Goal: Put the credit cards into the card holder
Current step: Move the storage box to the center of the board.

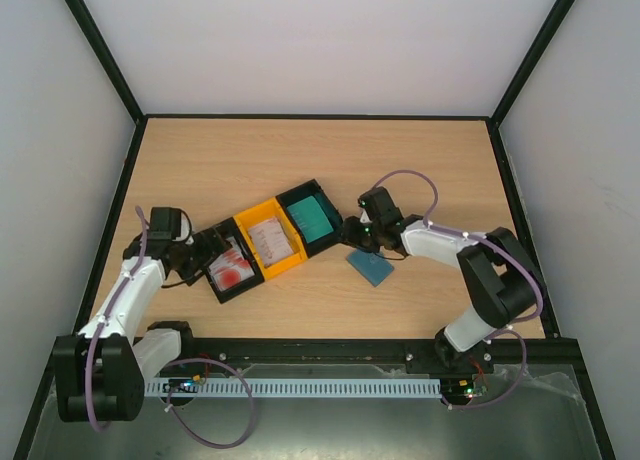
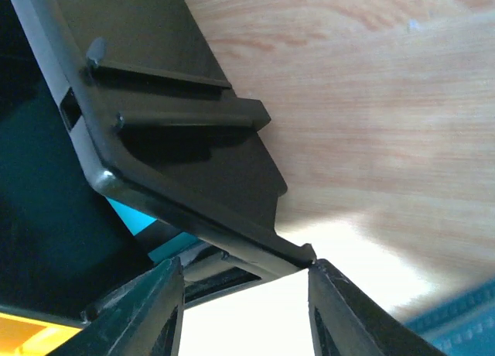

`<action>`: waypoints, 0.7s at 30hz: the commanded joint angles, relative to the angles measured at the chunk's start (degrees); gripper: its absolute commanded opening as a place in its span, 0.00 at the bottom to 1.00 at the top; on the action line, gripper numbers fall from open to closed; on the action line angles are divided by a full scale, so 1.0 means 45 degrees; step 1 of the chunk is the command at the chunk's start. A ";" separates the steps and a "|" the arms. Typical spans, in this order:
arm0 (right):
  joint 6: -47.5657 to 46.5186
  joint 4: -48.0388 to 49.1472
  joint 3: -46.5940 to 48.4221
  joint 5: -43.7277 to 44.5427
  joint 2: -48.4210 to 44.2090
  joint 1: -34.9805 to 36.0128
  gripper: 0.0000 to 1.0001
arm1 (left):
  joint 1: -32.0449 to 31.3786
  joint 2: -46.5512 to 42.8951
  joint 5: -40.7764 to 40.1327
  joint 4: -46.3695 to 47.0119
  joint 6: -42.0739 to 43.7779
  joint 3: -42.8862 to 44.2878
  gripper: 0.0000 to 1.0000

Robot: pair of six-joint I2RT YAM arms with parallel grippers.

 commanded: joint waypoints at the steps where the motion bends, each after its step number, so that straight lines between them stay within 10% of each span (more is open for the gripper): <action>1: -0.0805 -0.0289 0.1252 0.0499 0.0856 0.0065 0.42 | -0.0063 0.0525 0.1143 0.0668 0.0294 0.0317 0.97; 21: -0.1479 -0.1227 0.4827 0.1771 0.3420 -0.0764 0.38 | -0.0039 0.4257 0.2484 0.3260 0.0710 0.2163 0.98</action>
